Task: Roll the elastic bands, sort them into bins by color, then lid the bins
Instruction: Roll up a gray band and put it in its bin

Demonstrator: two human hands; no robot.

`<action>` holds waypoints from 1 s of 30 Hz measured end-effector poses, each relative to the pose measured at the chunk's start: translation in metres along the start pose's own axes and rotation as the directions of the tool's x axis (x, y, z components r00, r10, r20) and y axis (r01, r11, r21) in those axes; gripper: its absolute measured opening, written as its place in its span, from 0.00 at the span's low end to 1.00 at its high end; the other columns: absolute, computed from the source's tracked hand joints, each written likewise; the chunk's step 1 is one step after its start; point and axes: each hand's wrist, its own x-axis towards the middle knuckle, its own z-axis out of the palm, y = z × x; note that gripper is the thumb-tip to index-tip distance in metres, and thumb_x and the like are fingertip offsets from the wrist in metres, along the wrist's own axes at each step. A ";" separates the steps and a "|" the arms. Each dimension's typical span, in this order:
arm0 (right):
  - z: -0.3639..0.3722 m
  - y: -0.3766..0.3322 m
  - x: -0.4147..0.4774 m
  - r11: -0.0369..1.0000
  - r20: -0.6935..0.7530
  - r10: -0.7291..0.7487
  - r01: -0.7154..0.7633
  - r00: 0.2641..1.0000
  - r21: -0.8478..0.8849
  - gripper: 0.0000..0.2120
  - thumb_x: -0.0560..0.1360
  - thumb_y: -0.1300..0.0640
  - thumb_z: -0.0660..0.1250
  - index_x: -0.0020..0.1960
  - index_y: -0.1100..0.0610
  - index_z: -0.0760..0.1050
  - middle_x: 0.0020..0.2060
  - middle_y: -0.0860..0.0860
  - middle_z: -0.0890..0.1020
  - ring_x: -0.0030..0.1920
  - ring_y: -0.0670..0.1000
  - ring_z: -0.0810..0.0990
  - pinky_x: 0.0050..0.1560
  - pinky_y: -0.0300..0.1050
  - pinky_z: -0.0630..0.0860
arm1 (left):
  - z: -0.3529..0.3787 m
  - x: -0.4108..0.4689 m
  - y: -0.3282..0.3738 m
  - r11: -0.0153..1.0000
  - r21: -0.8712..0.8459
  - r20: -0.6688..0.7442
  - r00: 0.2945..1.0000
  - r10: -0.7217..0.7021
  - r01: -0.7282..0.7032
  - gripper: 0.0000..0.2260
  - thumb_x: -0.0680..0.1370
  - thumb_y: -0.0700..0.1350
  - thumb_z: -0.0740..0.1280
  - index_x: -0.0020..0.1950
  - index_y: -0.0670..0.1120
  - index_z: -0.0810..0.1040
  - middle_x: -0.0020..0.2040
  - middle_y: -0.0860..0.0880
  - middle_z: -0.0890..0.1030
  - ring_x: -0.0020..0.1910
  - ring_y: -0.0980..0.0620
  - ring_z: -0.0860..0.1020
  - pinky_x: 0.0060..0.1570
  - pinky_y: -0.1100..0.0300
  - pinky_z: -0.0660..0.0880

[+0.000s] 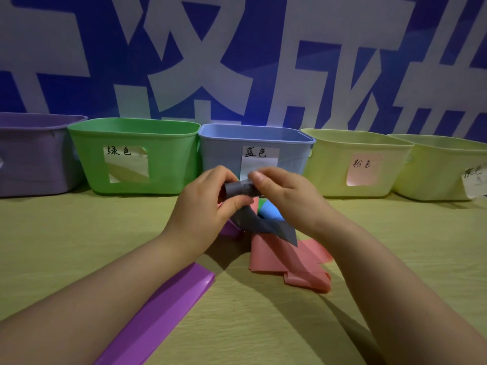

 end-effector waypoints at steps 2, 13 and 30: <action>0.002 0.001 0.002 0.999 -0.028 -0.029 0.031 0.999 0.044 0.08 0.76 0.51 0.64 0.55 0.48 0.73 0.45 0.49 0.81 0.50 0.50 0.80 0.55 0.48 0.75 | -0.001 0.000 -0.001 0.999 0.001 -0.009 0.999 -0.039 0.039 0.12 0.71 0.51 0.71 0.44 0.44 0.74 0.35 0.59 0.70 0.34 0.63 0.70 0.36 0.74 0.65; 0.007 -0.003 0.000 0.998 -0.006 -0.045 0.045 0.999 0.036 0.07 0.79 0.54 0.59 0.43 0.49 0.74 0.41 0.50 0.80 0.46 0.50 0.78 0.49 0.45 0.72 | 0.003 -0.002 0.005 0.995 -0.066 -0.039 0.996 0.077 -0.080 0.17 0.73 0.57 0.58 0.57 0.50 0.63 0.47 0.52 0.72 0.39 0.58 0.69 0.40 0.73 0.65; 0.012 -0.009 -0.003 0.993 -0.087 0.086 -0.092 0.992 -0.070 0.24 0.80 0.46 0.54 0.33 0.62 0.73 0.33 0.61 0.77 0.38 0.58 0.74 0.40 0.48 0.68 | 0.002 -0.006 0.008 0.997 -0.070 0.037 0.999 0.025 -0.023 0.15 0.67 0.58 0.68 0.47 0.56 0.67 0.38 0.56 0.75 0.39 0.60 0.71 0.38 0.77 0.65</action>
